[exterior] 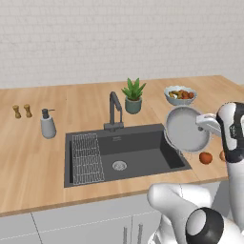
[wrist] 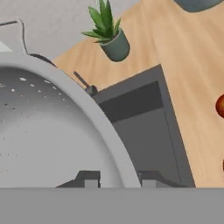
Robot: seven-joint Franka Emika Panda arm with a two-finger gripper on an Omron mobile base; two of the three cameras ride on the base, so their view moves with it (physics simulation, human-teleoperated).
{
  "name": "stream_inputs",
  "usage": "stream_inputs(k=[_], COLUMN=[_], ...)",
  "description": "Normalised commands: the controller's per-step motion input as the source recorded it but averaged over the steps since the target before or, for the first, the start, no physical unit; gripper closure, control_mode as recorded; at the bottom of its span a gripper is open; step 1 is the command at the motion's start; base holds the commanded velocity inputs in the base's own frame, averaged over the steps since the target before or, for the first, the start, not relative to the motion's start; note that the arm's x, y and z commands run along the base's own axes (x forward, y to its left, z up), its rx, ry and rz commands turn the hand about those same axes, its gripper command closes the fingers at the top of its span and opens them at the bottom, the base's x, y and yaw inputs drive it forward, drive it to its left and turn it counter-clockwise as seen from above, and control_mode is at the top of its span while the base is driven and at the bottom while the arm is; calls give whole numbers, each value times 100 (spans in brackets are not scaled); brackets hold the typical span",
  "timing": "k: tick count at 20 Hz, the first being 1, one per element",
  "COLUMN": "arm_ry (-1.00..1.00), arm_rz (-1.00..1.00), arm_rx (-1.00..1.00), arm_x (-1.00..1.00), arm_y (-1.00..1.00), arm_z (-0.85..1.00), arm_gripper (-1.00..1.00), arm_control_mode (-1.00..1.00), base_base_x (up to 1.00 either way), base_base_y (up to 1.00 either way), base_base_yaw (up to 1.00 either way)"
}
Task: Put the colander in the sink, put the apple, orange, peach in the colander, and turn on the sink faucet and pour water over the colander.
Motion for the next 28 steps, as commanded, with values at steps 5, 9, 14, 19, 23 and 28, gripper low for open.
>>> stream_inputs(k=[5, 9, 14, 19, 23, 28], arm_ry=[29, 26, 23, 7, 0, 2], arm_rz=[37, 13, 1, -13, -9, -2], arm_rx=[-13, 0, 0, 0, 0, 0], arm_x=[7, 42, 32, 0, 0, 14], arm_y=[57, 51, 43, 16, 0, 14], arm_z=[9, -3, -16, -42, -66, -53], arm_gripper=[100, 100, 100, 100, 100, 100], arm_control_mode=[-100, -100, -100, -100, -100, -100], base_base_x=[0, 0, 0, 0, 0, 0], base_base_y=[0, 0, 0, 0, 0, 0], base_base_yaw=[0, 0, 0, 0, 0, 0])
